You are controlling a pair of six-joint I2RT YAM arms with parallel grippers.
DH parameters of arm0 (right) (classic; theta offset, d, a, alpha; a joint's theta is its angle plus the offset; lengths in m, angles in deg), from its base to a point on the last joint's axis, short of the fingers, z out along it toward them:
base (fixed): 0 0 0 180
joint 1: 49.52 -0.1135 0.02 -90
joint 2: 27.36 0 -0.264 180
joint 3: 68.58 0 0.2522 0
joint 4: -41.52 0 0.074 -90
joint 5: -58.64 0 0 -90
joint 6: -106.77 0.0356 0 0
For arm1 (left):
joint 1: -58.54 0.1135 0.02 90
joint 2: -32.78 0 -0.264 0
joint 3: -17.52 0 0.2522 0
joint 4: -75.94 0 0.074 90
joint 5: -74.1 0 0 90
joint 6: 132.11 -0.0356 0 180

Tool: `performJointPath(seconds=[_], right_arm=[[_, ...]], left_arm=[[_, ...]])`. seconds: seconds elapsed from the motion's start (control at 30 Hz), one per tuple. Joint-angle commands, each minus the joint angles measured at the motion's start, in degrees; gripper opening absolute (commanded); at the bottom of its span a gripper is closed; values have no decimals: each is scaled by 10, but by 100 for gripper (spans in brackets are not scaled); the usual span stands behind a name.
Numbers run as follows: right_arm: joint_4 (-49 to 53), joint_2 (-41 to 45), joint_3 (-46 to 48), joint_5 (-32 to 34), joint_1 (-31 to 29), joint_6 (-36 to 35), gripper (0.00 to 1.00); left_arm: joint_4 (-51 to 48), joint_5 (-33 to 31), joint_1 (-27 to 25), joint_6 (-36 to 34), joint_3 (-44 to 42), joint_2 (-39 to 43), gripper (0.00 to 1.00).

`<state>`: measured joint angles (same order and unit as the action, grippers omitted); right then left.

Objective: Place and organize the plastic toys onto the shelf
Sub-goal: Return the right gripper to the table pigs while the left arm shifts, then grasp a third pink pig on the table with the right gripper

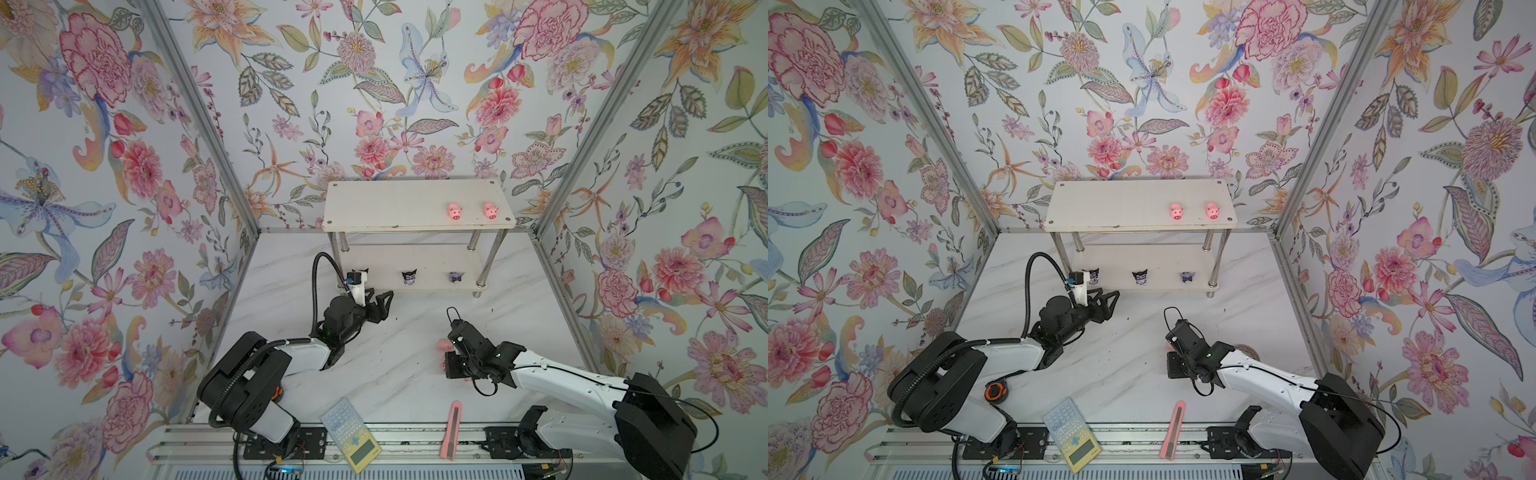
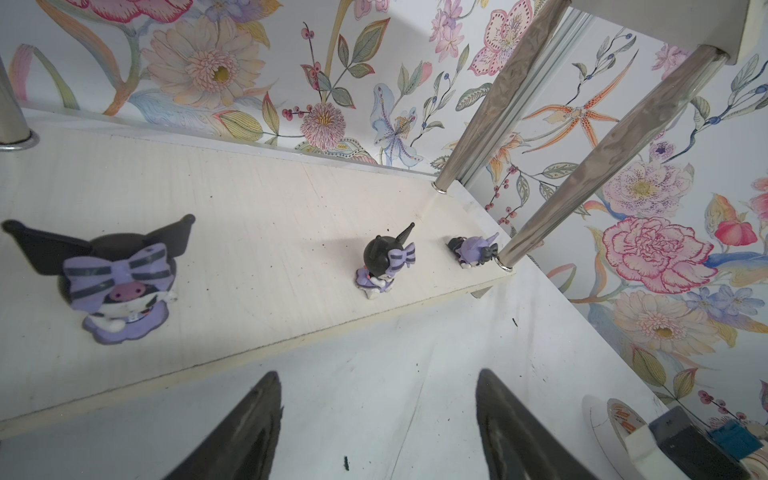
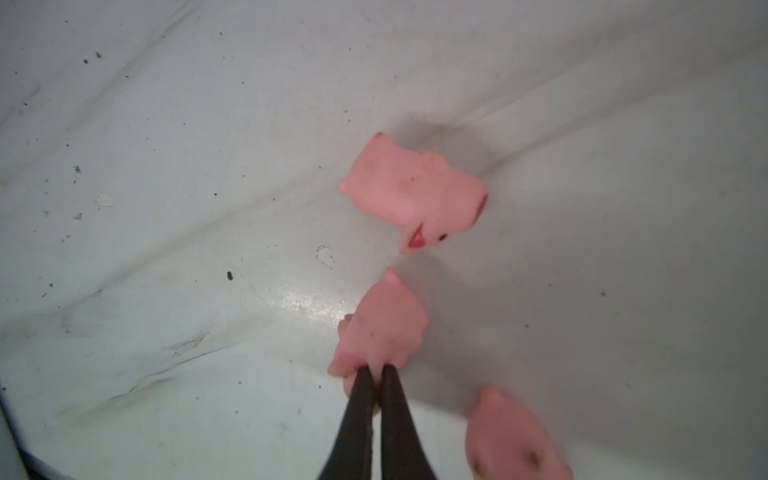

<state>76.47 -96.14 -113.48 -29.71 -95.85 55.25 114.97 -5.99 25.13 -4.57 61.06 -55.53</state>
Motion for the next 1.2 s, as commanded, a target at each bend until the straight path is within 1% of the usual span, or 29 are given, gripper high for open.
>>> performJointPath(seconds=[0.0, 0.27, 0.33, 0.4, 0.43, 0.47, 0.63, 0.7, 0.77, 0.87, 1.0, 1.1, 1.17], right_arm=[[24, -11, 13, 20, 3, 24, 6], [65, 65, 40, 30, 48, 37, 8], [72, 79, 41, 27, 56, 35, 10], [79, 86, 35, 25, 58, 32, 14], [81, 86, 30, 26, 56, 30, 16], [85, 86, 24, 27, 53, 29, 22], [100, 78, -6, 46, 25, 29, 53], [104, 67, -15, 53, 15, 30, 61], [104, 52, -19, 59, 14, 30, 66], [104, 27, -21, 79, 16, 23, 69], [100, 1, -24, 95, 25, 10, 69], [84, -2, -22, 101, 27, 0, 66], [69, -1, -20, 101, 28, -9, 61]], left_arm=[[8, -10, -6, -3, 9, 1, 75], [9, -9, -8, -2, 12, 0, 75], [8, -9, -8, -2, 13, -1, 75], [9, -7, -10, 1, 14, -3, 75], [8, -8, -10, 0, 16, -4, 75], [8, -8, -11, 1, 15, -5, 75], [6, -10, -14, 1, 16, -3, 75], [4, -12, -15, 1, 17, -3, 75], [3, -12, -16, 1, 17, -1, 75], [0, -13, -17, 1, 17, 0, 75], [-3, -14, -17, 0, 18, 3, 75], [-4, -16, -19, 0, 19, 3, 75], [-4, -15, -19, 0, 20, 3, 75]])
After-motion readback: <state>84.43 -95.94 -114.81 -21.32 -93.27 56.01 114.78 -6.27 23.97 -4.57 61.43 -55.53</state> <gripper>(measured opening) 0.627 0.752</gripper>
